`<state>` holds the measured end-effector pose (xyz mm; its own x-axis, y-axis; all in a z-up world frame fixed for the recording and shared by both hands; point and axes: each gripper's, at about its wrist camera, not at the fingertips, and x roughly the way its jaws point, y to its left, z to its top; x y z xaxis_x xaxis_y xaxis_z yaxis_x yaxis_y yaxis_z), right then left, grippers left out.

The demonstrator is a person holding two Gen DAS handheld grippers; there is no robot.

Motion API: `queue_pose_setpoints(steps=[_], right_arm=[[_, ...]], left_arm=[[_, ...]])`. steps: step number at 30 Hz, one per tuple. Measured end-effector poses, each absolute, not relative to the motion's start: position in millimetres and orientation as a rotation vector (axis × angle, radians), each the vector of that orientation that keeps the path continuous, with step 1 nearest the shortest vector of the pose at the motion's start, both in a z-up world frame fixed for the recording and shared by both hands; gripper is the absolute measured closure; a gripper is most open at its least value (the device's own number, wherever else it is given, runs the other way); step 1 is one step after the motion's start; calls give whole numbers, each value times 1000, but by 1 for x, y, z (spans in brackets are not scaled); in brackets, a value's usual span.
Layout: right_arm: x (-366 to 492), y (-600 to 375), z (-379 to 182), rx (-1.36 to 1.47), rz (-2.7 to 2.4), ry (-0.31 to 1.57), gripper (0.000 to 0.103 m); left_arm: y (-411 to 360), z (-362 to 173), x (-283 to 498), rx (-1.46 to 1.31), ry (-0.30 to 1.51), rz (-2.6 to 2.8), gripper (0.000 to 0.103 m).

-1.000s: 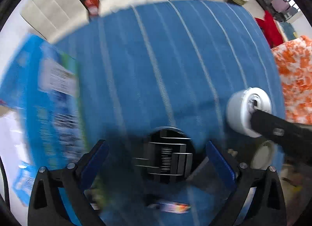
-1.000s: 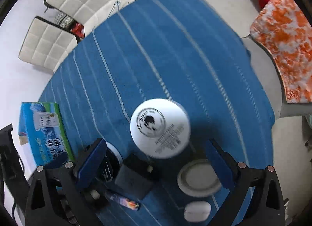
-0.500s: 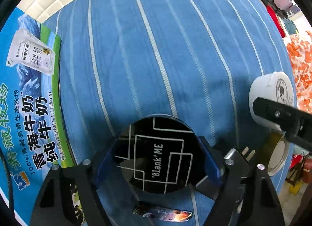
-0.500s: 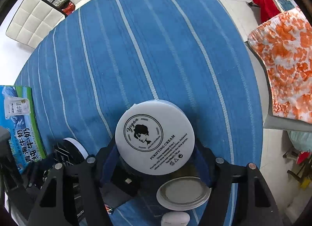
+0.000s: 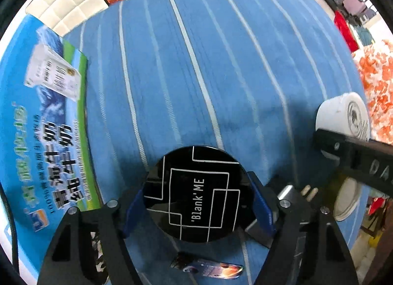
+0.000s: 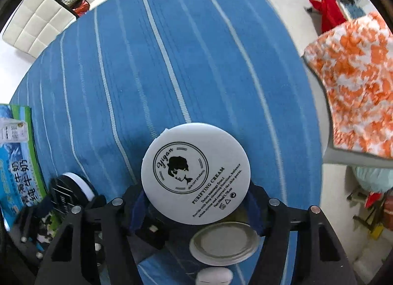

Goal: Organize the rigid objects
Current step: 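Lower the black tin and cream jar into the blue box and open both tools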

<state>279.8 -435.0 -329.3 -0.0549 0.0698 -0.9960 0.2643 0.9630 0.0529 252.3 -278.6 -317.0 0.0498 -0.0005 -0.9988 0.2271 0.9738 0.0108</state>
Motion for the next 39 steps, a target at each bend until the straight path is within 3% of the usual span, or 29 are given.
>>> queue_pose_setpoints(steps=[14, 15, 16, 17, 21, 23, 24, 25, 27, 34, 36, 39], right_arm=[[250, -436, -247, 219, -122, 1473, 41], [246, -433, -236, 209, -110, 1456, 46], [245, -429, -231, 189, -103, 1455, 98], [244, -426, -225, 181, -102, 1453, 103], [243, -416, -228, 190, -20, 1439, 103], [245, -422, -240, 264, 13, 1471, 97], [246, -426, -246, 302, 21, 1483, 85], [248, -427, -251, 334, 30, 1484, 61], [254, -424, -262, 390, 40, 1488, 35], [298, -376, -313, 414, 83, 1570, 32], [311, -355, -327, 402, 127, 1605, 25], [317, -334, -337, 270, 94, 1645, 29]], left_arm=[[-266, -213, 218, 140, 1320, -239, 29], [-264, -207, 216, 138, 1309, -245, 29], [-258, -202, 215, 135, 1301, -255, 29], [-254, -198, 212, 132, 1294, -262, 29], [-231, -192, 199, 131, 1271, -262, 29], [-223, -198, 199, 100, 1301, -264, 29], [-218, -202, 200, 78, 1317, -258, 29], [-214, -204, 200, 63, 1324, -253, 29], [-212, -205, 205, 34, 1334, -241, 29], [-215, -205, 214, 31, 1329, -206, 29], [-214, -206, 216, 39, 1328, -189, 29], [-209, -212, 219, 46, 1333, -165, 29]])
